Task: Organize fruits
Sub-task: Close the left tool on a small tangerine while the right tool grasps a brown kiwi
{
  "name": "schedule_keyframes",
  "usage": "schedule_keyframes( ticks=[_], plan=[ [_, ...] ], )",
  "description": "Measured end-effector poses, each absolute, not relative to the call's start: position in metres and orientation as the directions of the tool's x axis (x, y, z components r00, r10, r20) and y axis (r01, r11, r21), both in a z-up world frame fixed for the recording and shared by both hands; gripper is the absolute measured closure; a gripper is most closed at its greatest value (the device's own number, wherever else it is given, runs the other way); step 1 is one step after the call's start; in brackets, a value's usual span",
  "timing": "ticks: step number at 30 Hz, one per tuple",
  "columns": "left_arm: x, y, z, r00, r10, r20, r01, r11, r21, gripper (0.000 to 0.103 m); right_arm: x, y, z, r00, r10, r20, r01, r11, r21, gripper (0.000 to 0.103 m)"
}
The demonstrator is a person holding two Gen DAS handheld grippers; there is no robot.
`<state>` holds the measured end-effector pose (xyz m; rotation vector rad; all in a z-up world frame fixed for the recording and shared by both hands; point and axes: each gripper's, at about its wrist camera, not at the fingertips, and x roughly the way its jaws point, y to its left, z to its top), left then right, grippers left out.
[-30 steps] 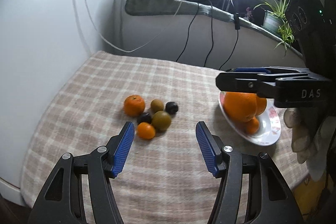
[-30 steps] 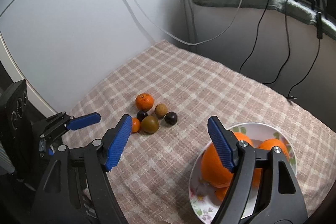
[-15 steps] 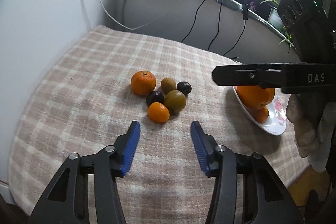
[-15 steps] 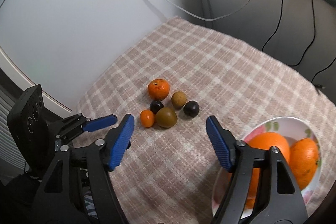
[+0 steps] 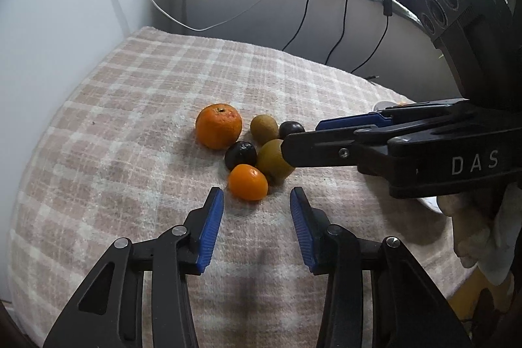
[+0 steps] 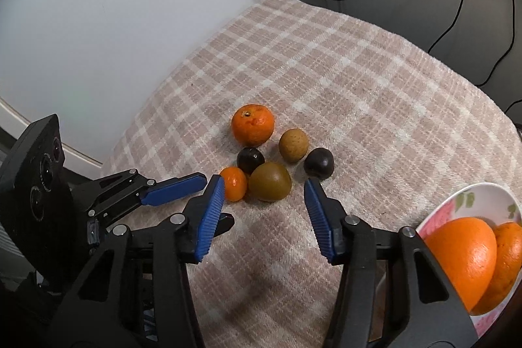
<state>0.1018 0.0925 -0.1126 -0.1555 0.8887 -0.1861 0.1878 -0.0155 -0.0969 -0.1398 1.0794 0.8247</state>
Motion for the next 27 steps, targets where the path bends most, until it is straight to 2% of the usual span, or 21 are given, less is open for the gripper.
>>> schedule_keyframes(
  ticks=[7,10,12,17,27],
  plan=[
    [0.109,0.093,-0.118,0.609,-0.216,-0.763,0.093,0.975,-0.202,0.062,0.194,-0.01,-0.105,0.178,0.527,-0.831,-0.638,0.705,0.31,0.053],
    [0.111,0.094,-0.119,0.607,-0.222,-0.763,0.091,0.973,-0.211,0.062,0.196,-0.009,-0.11,0.166,0.527,-0.833,-0.626,0.709,0.324,0.059],
    [0.113,0.095,-0.121,0.605,-0.222,-0.765,0.087,0.973,-0.213,0.063,0.197,-0.009,-0.113,0.162,0.525,-0.835,-0.619,0.713,0.329,0.059],
    [0.115,0.095,-0.123,0.6,-0.226,-0.767,0.083,0.972,-0.222,0.067,0.2,-0.004,-0.121,0.151,0.516,-0.843,-0.61,0.72,0.331,0.06],
    [0.118,0.096,-0.125,0.6,-0.231,-0.766,0.077,0.97,-0.232,0.077,0.205,-0.003,-0.129,0.136,0.516,-0.846,-0.589,0.728,0.35,0.072]
  ],
)
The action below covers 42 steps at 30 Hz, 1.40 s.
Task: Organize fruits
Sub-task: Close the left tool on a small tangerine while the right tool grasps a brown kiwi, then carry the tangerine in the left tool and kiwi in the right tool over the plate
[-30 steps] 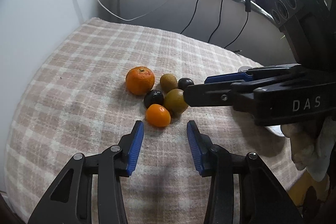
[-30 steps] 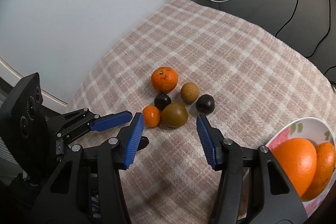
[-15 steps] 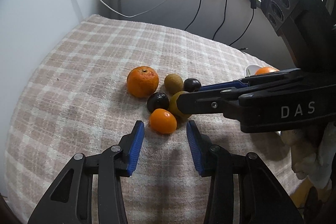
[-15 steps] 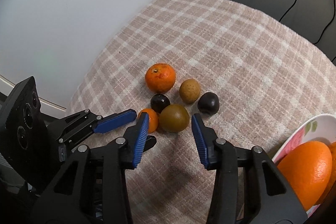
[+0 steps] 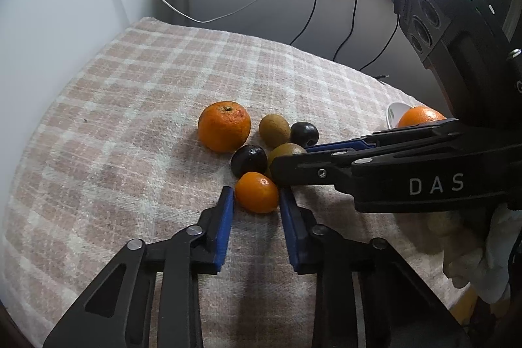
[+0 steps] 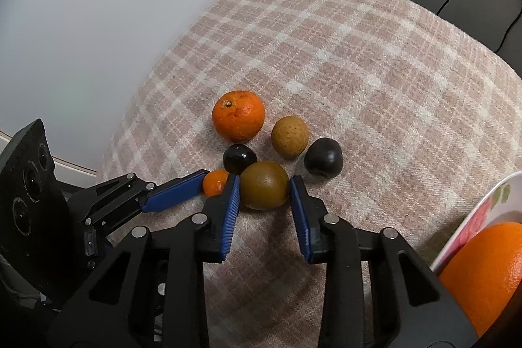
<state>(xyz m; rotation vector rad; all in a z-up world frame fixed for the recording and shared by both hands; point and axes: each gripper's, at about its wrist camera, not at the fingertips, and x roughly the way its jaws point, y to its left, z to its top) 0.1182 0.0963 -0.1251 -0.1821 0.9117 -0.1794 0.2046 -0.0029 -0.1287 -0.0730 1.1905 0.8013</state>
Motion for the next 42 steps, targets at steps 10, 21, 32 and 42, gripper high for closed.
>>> schedule_keyframes(
  ticks=[10,21,32,42],
  plan=[
    [0.108,0.094,-0.118,0.618,-0.233,-0.751,0.077,0.968,-0.237,0.078,0.2,-0.014,-0.12,0.166,0.529,-0.832,-0.583,0.733,0.35,0.074],
    [0.088,0.085,-0.094,0.652,-0.258,-0.713,0.099,0.961,-0.257,0.078,0.172,-0.048,-0.086,0.236,0.577,-0.782,-0.603,0.718,0.347,0.074],
    [0.074,0.056,-0.078,0.666,-0.313,-0.677,0.154,0.946,-0.287,0.078,0.128,-0.111,-0.05,0.352,0.623,-0.699,-0.606,0.721,0.337,0.074],
    [0.067,0.012,-0.073,0.644,-0.39,-0.658,0.242,0.92,-0.309,0.078,0.108,-0.181,-0.041,0.48,0.579,-0.659,-0.55,0.784,0.287,0.074]
  ],
)
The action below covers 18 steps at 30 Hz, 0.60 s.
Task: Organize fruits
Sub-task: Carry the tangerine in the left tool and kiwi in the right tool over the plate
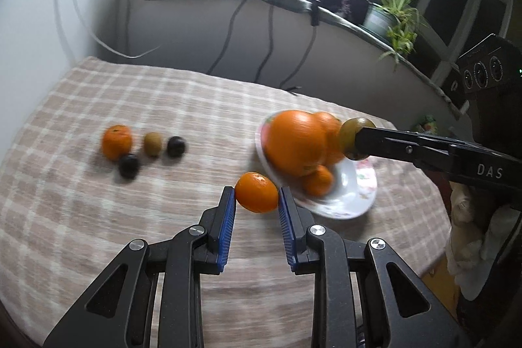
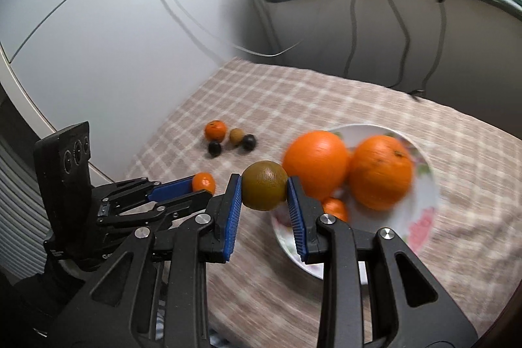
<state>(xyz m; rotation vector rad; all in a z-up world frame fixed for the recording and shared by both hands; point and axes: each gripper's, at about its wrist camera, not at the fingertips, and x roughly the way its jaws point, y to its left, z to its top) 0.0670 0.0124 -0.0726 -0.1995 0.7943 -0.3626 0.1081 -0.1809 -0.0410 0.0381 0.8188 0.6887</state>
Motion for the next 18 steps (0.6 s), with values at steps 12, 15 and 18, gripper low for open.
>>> schedule_keyframes(
  ticks=[12,15,18],
  plan=[
    [0.069,-0.049,-0.072,0.597,-0.474,-0.648,0.338,0.881,-0.332,0.078,0.106,-0.243,-0.068,0.52,0.502,-0.691,-0.452,0.848,0.277,0.074],
    [0.071,-0.061,-0.073,0.586,-0.482,-0.651,0.35,0.876,-0.333,0.078,0.106,-0.251,-0.072,0.528,0.485,-0.697,-0.438,0.859,0.266,0.074],
    [0.072,-0.071,-0.074,0.578,-0.484,-0.657,0.36,0.874,-0.327,0.078,0.109,-0.259,-0.076,0.532,0.473,-0.703,-0.426,0.867,0.26,0.074]
  ],
)
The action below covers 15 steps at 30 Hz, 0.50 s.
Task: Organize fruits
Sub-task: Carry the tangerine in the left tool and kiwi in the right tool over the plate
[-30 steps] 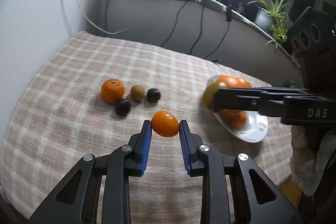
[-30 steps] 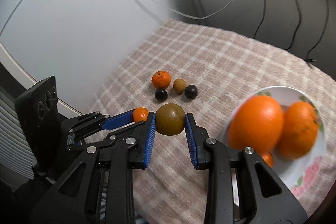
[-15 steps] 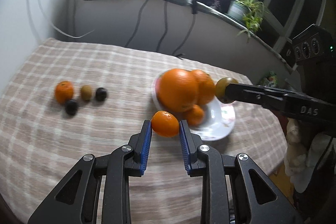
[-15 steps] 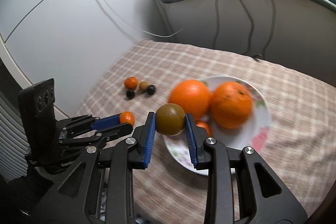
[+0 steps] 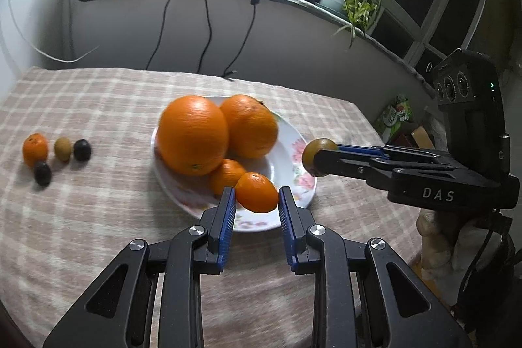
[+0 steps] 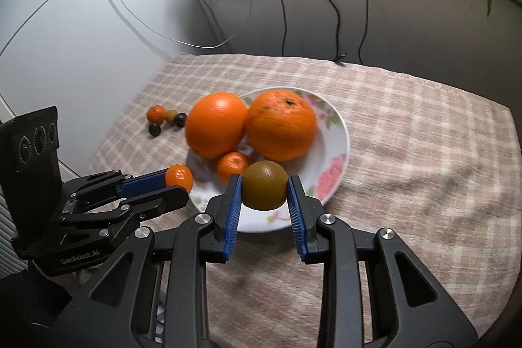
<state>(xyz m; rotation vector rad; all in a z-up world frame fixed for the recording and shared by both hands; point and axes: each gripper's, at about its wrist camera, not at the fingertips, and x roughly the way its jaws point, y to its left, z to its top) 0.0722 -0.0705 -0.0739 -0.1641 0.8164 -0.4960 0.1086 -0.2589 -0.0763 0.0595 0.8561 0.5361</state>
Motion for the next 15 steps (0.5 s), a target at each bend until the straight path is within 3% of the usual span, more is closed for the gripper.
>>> schedule_keyframes(
  ticks=[15],
  plan=[
    [0.077,-0.1,-0.077,0.561,-0.462,-0.686,0.391,0.879,-0.272,0.078,0.116,-0.281,-0.092,0.54,0.452,-0.71,-0.398,0.88,0.258,0.074]
  ],
)
